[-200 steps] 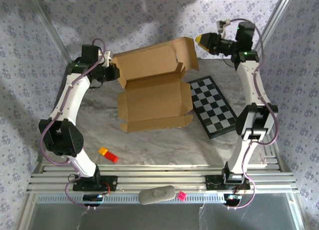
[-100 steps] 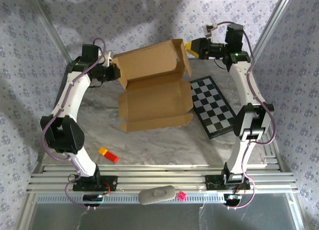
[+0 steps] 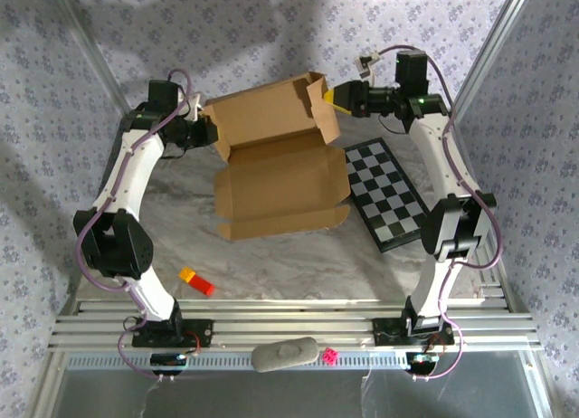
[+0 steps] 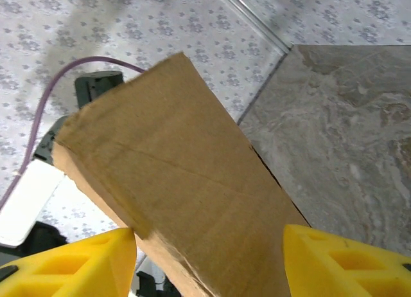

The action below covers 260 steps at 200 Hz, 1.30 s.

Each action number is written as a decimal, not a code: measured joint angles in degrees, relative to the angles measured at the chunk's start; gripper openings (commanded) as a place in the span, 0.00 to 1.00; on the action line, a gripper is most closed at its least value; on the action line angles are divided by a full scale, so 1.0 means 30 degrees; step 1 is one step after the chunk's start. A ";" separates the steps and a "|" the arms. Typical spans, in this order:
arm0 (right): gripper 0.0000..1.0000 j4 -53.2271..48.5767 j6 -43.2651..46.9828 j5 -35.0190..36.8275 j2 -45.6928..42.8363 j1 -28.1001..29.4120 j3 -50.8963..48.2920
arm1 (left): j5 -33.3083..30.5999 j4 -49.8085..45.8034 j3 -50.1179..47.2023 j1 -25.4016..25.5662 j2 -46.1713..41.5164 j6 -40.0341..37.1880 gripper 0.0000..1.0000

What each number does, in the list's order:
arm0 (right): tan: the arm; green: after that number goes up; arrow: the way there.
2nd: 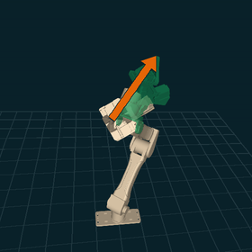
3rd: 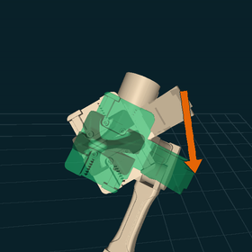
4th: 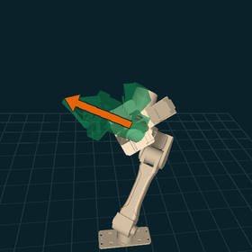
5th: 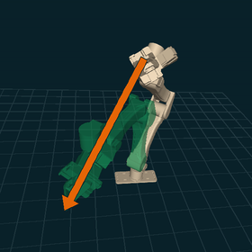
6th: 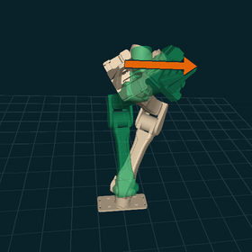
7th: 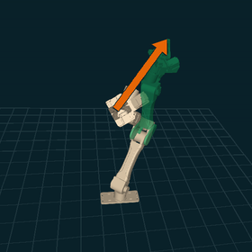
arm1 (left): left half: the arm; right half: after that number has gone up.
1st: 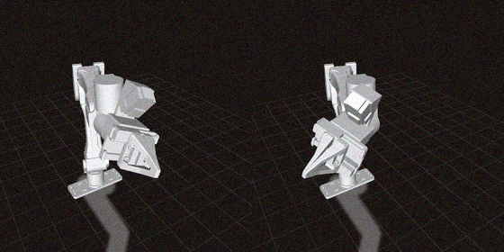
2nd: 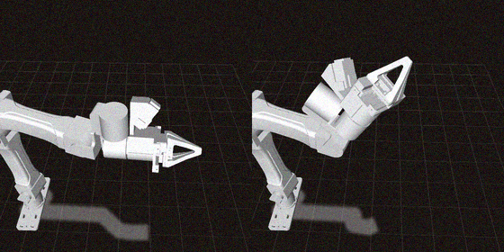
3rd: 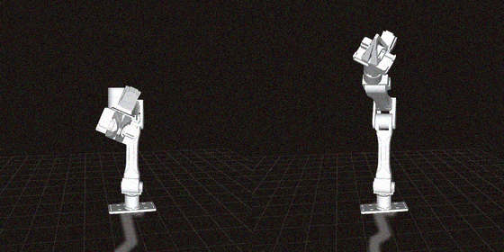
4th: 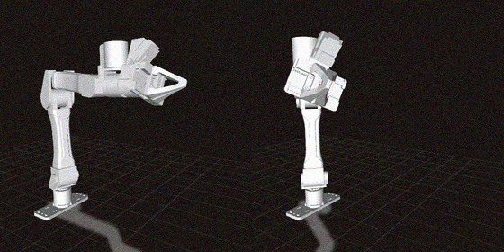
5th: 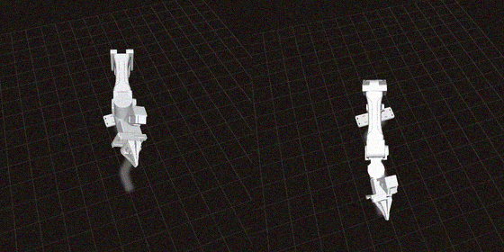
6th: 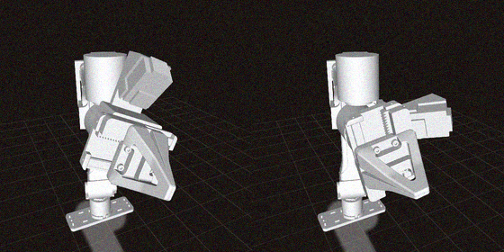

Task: Fold the paper box

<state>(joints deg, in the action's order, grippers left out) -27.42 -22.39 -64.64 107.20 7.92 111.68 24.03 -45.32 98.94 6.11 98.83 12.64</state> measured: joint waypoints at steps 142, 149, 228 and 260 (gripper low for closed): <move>0.56 -0.4714 0.5799 0.9996 -0.1486 0.3410 0.1333 | -0.0109 -0.0350 0.0182 0.0219 0.0000 0.0022 0.00; 0.56 -0.4838 0.5960 1.0550 -0.1486 0.3621 0.1406 | -0.0197 -0.0386 0.0182 0.0262 0.0000 0.0036 0.00; 0.41 -0.5792 0.6834 1.7901 -0.1479 0.5785 0.2433 | -0.0663 -0.0415 0.0189 0.0736 -0.0022 0.0299 0.00; 0.23 -0.5894 0.7147 2.1289 -0.1341 0.6863 0.2725 | -0.0991 -0.0423 0.0189 0.0772 -0.0087 0.0452 0.00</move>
<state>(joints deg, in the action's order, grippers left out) -45.10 -0.95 -0.78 103.18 28.51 119.85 21.06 -46.59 99.50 8.43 98.56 14.00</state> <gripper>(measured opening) 0.296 0.079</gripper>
